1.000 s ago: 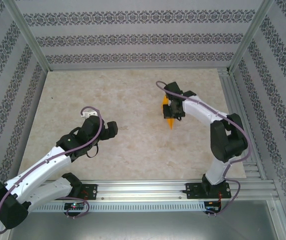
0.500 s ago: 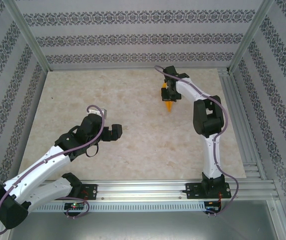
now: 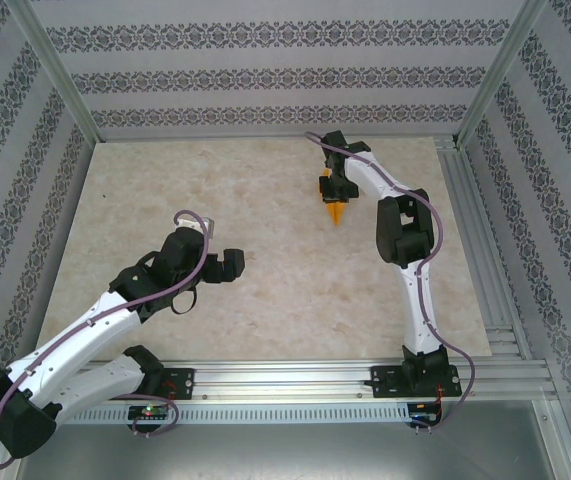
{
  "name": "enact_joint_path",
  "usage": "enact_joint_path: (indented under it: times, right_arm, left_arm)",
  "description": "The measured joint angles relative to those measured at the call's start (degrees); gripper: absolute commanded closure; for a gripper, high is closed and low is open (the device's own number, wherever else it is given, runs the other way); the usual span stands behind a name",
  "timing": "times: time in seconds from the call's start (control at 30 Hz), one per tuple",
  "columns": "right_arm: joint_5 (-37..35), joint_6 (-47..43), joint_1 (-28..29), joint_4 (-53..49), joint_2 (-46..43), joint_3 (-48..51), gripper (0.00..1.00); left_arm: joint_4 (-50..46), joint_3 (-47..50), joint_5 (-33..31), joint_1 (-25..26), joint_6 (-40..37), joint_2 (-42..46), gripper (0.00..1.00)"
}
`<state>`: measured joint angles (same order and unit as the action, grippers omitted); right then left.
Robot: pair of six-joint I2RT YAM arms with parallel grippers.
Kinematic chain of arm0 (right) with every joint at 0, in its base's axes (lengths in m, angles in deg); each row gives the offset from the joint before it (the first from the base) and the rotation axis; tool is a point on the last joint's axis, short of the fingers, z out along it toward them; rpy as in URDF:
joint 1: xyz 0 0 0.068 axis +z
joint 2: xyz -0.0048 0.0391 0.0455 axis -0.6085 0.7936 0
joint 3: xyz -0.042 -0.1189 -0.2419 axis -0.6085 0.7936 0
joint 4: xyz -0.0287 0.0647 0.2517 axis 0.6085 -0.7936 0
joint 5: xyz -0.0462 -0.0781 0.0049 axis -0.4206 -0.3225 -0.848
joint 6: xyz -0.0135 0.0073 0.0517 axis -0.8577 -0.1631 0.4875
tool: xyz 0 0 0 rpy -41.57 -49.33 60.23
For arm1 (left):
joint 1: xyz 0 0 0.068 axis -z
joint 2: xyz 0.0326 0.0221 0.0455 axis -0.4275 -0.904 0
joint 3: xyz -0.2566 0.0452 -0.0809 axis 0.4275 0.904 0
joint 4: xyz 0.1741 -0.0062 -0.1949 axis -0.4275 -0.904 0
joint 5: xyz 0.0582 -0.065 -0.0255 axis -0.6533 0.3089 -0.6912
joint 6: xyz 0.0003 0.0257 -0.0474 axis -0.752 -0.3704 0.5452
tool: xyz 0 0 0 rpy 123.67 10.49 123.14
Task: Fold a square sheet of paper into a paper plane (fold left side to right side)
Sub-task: Place the paper plane at the top-center of the table.
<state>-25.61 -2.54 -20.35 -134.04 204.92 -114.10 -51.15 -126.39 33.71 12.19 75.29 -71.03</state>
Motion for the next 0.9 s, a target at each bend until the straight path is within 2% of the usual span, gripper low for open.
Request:
enact_joint_path:
  times: [0.3, 0.63, 0.9]
  right_arm:
    - [-0.3, 0.0, 0.0, -0.7, 1.9, -1.1, 0.81]
    - [-0.9, 0.0, 0.2, -2.3, 1.5, -1.1, 0.74]
    - [-4.2, 0.0, 2.1, -5.4, -4.7, -0.6, 0.69]
  left_arm:
    - [0.0, 0.0, 0.0, 0.0, 0.0, 0.0, 0.00]
    - [0.0, 0.0, 0.0, 0.0, 0.0, 0.0, 0.00]
    - [0.0, 0.0, -0.3, 0.0, 0.0, 0.0, 0.00]
